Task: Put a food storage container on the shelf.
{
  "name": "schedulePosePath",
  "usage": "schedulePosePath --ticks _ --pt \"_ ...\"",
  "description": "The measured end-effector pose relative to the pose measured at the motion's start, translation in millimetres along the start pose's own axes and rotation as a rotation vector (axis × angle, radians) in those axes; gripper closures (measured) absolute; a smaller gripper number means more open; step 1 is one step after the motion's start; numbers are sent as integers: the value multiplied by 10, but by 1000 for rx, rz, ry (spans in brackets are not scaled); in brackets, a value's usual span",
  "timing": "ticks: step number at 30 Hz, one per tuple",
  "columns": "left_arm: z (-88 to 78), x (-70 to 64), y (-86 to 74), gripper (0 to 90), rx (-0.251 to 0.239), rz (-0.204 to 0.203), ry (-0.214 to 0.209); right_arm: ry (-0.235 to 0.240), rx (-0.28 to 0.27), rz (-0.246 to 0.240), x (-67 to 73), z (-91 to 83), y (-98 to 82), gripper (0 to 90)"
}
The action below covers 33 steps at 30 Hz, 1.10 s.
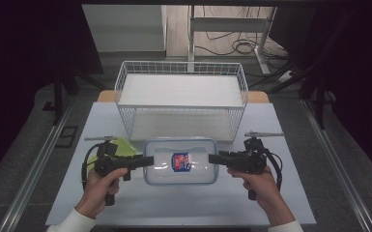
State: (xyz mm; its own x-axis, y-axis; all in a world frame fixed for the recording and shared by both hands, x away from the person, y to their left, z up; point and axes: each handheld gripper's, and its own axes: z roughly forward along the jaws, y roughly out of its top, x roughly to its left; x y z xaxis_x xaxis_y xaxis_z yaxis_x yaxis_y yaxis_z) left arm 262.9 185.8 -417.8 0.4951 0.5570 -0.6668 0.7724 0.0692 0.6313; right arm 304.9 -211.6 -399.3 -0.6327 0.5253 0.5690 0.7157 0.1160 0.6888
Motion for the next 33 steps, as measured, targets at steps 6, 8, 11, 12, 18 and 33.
schedulePosePath --ticks 6,8,11,12,18,33 --pt "-96 -127 224 523 -28 33 -1 -2 -22 -38 129 -84 245 518" --pt "-128 -173 318 523 -36 47 -1 -2 -31 -50 170 -111 336 517" --pt "-165 -225 431 523 -47 61 1 -2 -45 -65 218 -145 457 517" --pt "-175 -240 471 523 -50 64 0 -3 -49 -71 228 -153 487 518" --pt "-203 -277 708 523 -65 82 -6 -6 -61 -85 273 -195 734 518" --pt "-221 -198 1352 525 -71 96 -15 0 -84 -95 209 -146 1297 524"
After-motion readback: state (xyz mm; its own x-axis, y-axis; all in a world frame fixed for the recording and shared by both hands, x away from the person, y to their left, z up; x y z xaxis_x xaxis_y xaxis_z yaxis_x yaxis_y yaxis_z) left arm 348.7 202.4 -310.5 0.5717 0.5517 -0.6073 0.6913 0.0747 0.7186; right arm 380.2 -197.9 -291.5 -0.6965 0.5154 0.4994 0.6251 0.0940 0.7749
